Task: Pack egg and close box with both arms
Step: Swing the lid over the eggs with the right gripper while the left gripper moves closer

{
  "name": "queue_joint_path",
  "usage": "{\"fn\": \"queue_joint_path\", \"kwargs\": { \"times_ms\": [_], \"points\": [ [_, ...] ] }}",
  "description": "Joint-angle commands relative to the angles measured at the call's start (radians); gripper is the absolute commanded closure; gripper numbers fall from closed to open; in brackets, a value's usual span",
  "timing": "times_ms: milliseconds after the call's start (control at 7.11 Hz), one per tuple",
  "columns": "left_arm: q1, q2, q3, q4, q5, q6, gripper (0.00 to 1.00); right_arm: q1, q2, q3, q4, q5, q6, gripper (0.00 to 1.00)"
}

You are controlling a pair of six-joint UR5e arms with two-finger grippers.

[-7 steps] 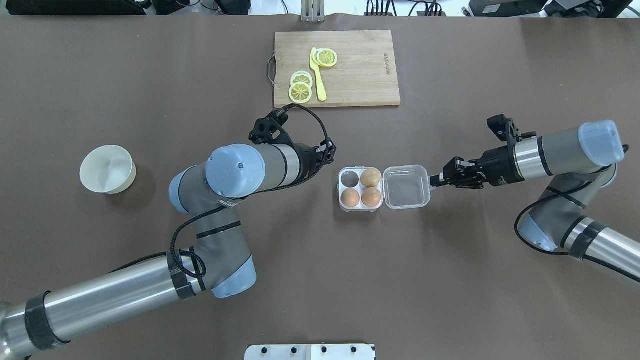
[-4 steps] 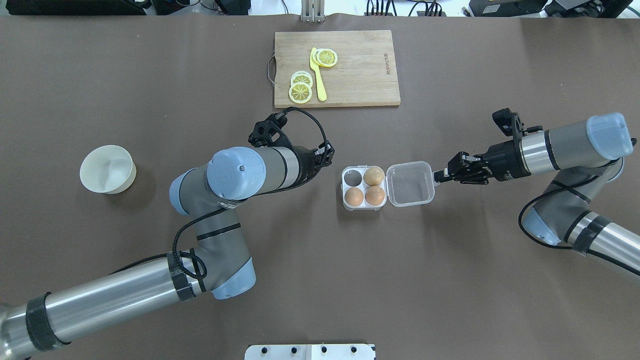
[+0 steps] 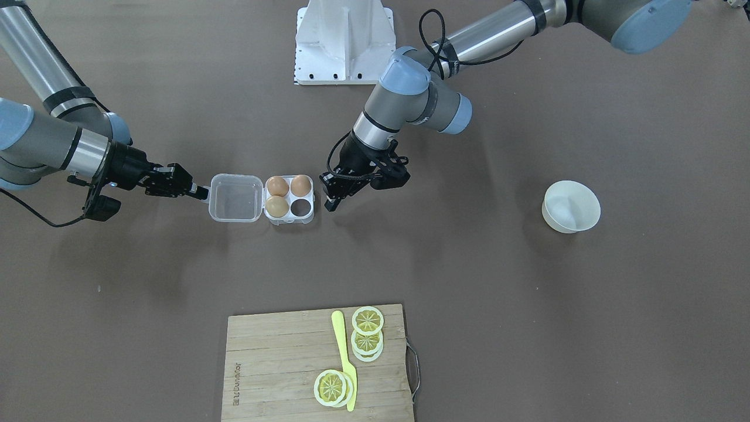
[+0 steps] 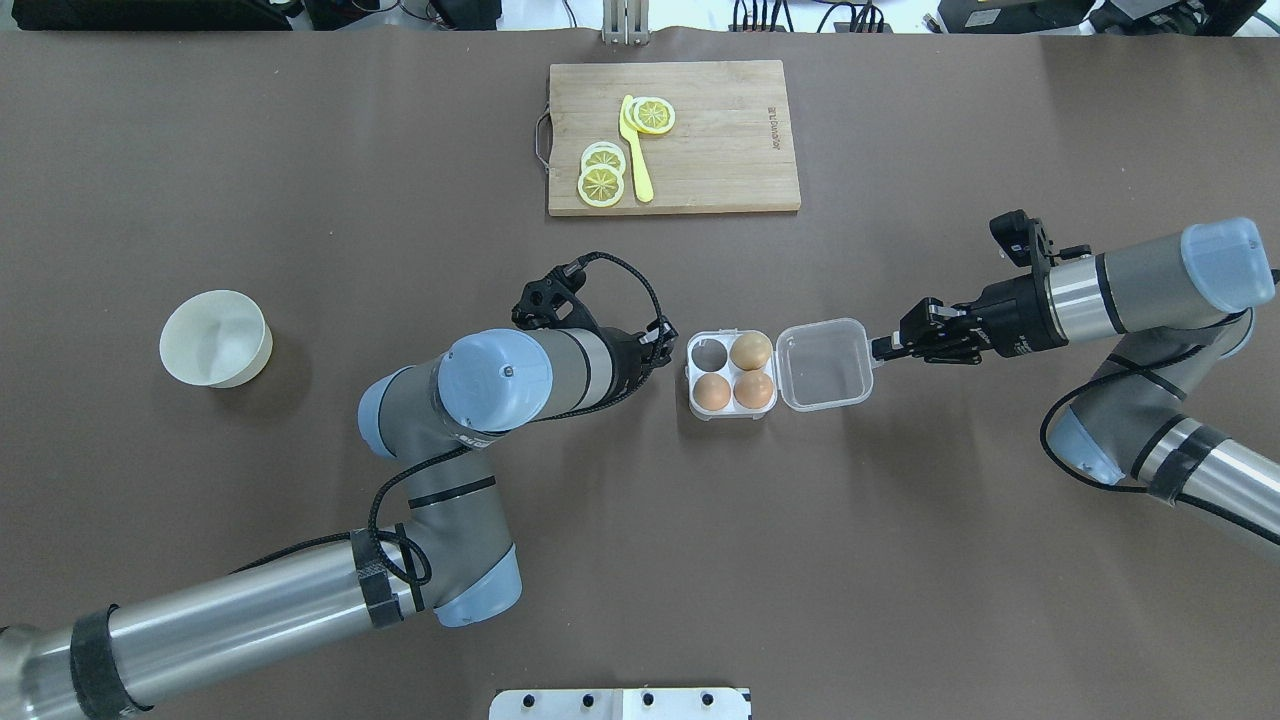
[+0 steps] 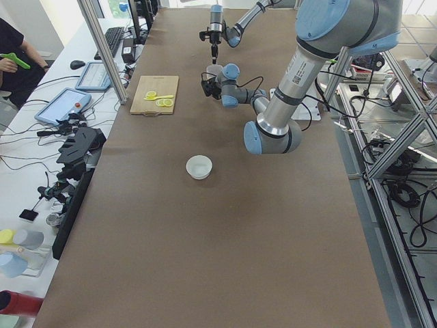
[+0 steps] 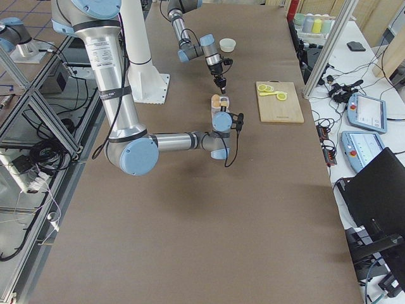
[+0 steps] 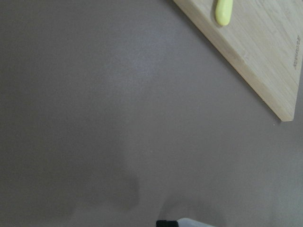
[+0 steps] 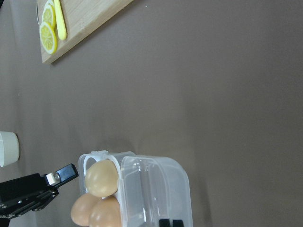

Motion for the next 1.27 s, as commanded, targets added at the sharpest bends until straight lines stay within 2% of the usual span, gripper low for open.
{"fn": "queue_joint_path", "kwargs": {
  "times_ms": [0, 1125],
  "points": [
    [0.022, -0.02, 0.026, 0.0, 0.027, -0.024, 1.0, 0.002, 0.006, 0.003, 0.0, -0.001, 0.002, 1.0],
    [0.029, -0.034, 0.044, -0.002, 0.037, -0.026, 1.0, 0.009, 0.015, 0.072, -0.001, 0.01, 0.049, 1.0]
  ]
}}
